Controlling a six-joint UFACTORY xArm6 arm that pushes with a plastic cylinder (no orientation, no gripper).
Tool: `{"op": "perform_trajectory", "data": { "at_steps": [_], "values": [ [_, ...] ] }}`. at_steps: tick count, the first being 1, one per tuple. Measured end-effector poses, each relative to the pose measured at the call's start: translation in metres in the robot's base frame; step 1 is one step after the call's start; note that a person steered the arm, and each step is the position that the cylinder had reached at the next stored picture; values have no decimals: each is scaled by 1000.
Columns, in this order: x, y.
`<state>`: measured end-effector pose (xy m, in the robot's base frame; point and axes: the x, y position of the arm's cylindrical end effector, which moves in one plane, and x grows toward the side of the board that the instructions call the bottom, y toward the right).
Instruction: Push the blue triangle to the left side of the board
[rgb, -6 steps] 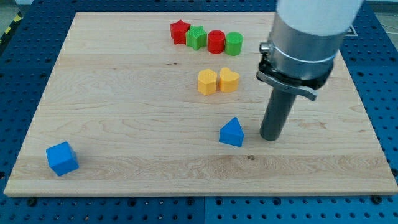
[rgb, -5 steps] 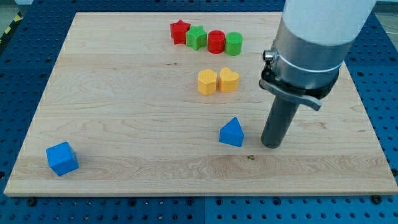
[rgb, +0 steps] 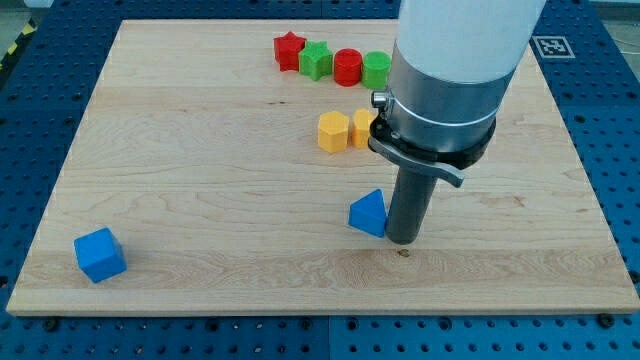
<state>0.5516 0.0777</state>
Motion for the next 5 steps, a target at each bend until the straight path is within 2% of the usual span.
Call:
{"op": "perform_trajectory", "data": {
  "at_steps": [3, 5],
  "values": [
    [-2, 7],
    [-13, -41]
  ]
}}
